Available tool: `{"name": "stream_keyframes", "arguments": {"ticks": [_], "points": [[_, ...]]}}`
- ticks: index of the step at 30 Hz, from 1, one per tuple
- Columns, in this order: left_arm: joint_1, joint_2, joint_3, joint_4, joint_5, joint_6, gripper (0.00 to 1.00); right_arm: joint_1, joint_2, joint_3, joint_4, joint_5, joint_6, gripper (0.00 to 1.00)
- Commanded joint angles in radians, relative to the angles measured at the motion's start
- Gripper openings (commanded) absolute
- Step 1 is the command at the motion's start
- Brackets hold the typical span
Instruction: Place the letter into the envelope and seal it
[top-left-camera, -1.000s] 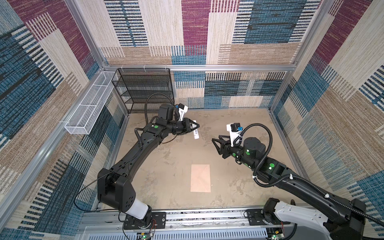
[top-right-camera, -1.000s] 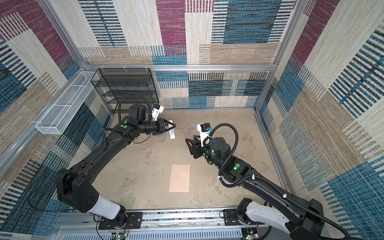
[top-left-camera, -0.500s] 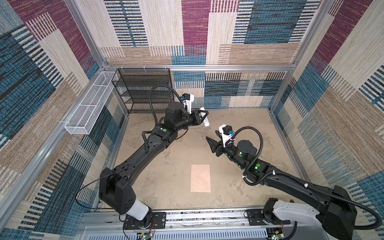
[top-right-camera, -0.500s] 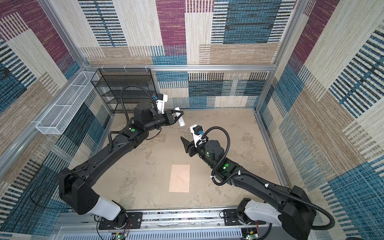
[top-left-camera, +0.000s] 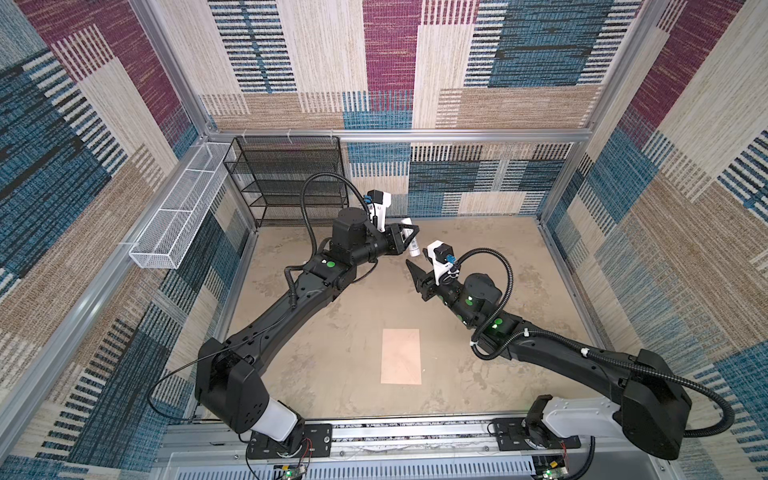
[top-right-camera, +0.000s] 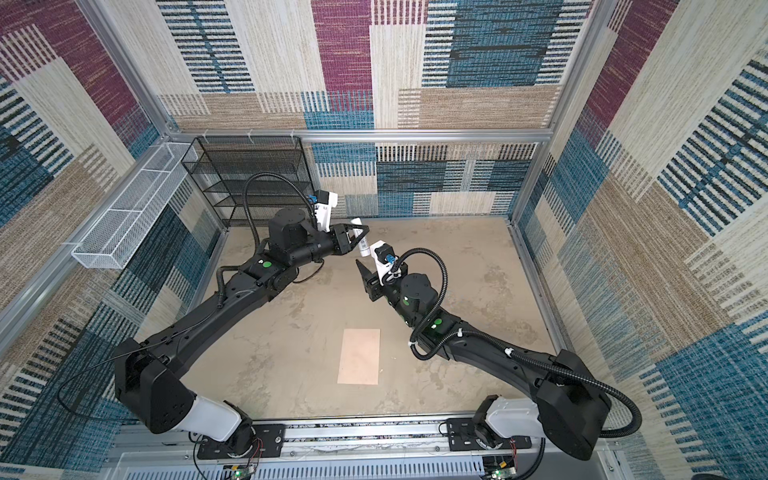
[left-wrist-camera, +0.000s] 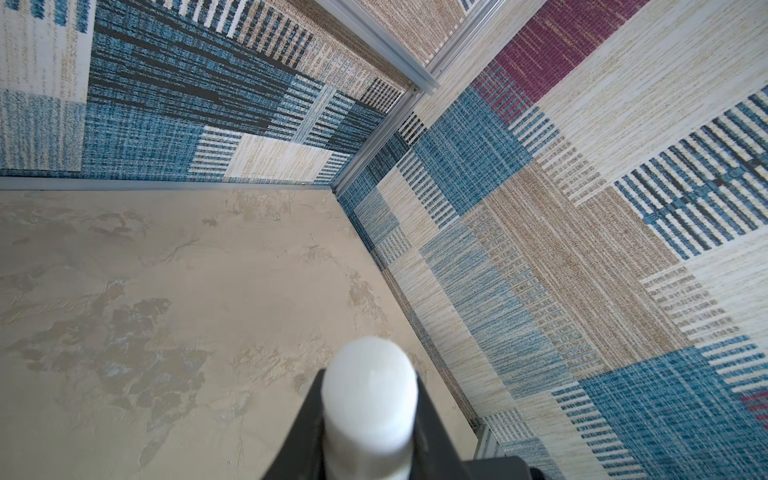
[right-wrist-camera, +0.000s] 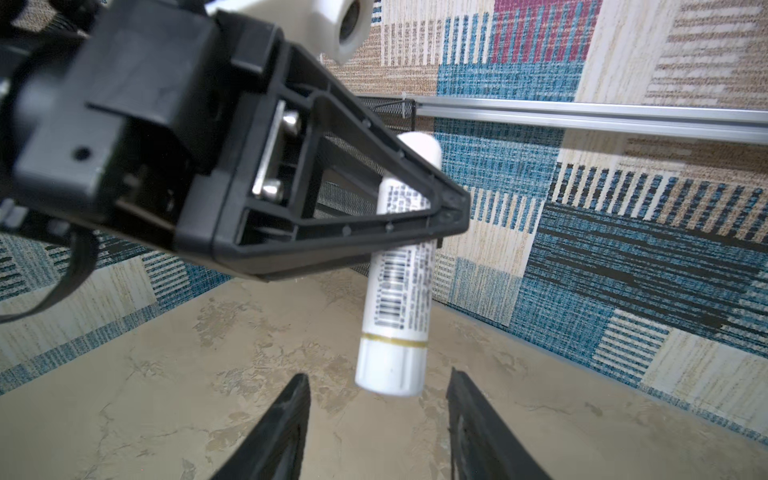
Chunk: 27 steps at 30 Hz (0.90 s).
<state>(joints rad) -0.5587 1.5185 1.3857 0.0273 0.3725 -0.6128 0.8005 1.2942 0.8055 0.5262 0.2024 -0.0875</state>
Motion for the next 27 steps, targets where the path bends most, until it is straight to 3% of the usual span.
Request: {"name": "stream_keyframes", "arguments": {"ticks": [1,20,27], "points": [[0.0,0.002,0.015,0.022,0.016,0.038,0.0,-0.005,0.021,0.028,0.03,-0.003,-0.005,0.54],[0.0,0.009,0.005,0.029,0.059,0.032,0.0,-0.026,0.054,0.062,0.0,-0.039,0.012,0.24],[0.0,0.013,-0.001,0.024,0.108,0.028,0.0,-0.026,0.037,0.083,-0.038,-0.085,0.02,0.19]]}}
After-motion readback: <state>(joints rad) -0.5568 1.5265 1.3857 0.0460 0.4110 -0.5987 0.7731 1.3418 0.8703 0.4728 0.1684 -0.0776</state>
